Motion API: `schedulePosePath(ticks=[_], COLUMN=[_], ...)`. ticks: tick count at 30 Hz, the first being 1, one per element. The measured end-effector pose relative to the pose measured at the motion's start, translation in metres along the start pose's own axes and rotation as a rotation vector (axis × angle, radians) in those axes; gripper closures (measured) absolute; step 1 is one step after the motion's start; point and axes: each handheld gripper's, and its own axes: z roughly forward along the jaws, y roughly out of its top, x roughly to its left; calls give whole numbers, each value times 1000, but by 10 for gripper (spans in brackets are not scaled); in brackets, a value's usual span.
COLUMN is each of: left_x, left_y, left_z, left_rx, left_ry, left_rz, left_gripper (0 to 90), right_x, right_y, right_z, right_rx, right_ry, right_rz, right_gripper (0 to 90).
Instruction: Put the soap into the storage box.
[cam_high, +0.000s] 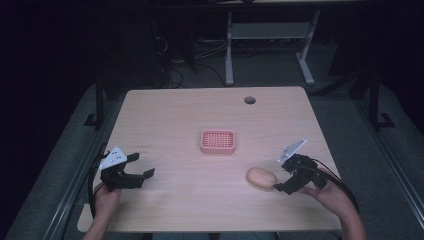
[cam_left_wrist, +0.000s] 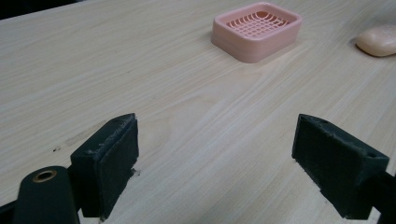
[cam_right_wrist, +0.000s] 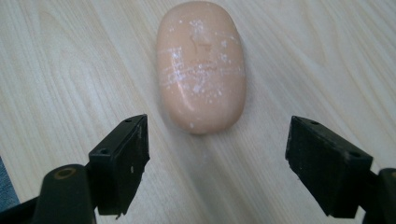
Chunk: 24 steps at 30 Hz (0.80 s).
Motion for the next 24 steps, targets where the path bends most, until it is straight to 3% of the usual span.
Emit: schedulePosePath(ticks=[24], left_x=[1], left_y=[0], left_z=[0], left_rx=[-2], left_ry=[-5], left_rz=[8], left_gripper=[143], right_x=[7], right_y=[40], right_z=[25], right_rx=[70], right_ry=[35], right_rz=[-88], right_gripper=[223])
